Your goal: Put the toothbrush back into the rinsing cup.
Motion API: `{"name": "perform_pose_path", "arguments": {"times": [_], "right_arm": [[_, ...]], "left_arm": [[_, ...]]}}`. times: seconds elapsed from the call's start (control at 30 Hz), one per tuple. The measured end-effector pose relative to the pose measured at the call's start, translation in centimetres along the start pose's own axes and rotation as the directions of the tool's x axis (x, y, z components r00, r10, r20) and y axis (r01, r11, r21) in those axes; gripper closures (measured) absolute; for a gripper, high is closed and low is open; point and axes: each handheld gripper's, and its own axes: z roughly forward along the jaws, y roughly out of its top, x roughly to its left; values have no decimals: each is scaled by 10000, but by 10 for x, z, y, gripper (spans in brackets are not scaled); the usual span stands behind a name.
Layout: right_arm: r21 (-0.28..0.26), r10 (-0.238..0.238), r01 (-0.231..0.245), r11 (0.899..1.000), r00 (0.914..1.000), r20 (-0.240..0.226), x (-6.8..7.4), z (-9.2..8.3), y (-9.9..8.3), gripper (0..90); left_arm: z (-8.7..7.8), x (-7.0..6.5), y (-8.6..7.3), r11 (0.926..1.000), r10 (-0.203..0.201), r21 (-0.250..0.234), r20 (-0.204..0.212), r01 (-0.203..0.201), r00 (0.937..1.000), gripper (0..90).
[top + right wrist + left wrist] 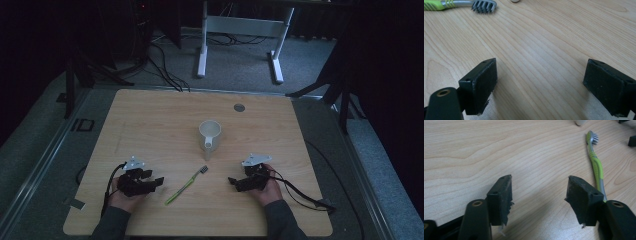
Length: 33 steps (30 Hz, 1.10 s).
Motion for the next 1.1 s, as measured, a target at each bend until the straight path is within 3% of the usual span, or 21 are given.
{"name": "perform_pose_path", "arguments": {"times": [0.37, 1.1], "right_arm": [[1, 4, -4, 10000, 10000, 3, 0, 0, 0, 115], [1, 11, -11, 10000, 10000, 18, 0, 0, 0, 118]], "left_arm": [[0, -6, 3, 9993, 354, 124, -26, -353, 9994, 438], [-20, -23, 29, 9963, 775, -359, -48, -776, 9970, 468]]}}
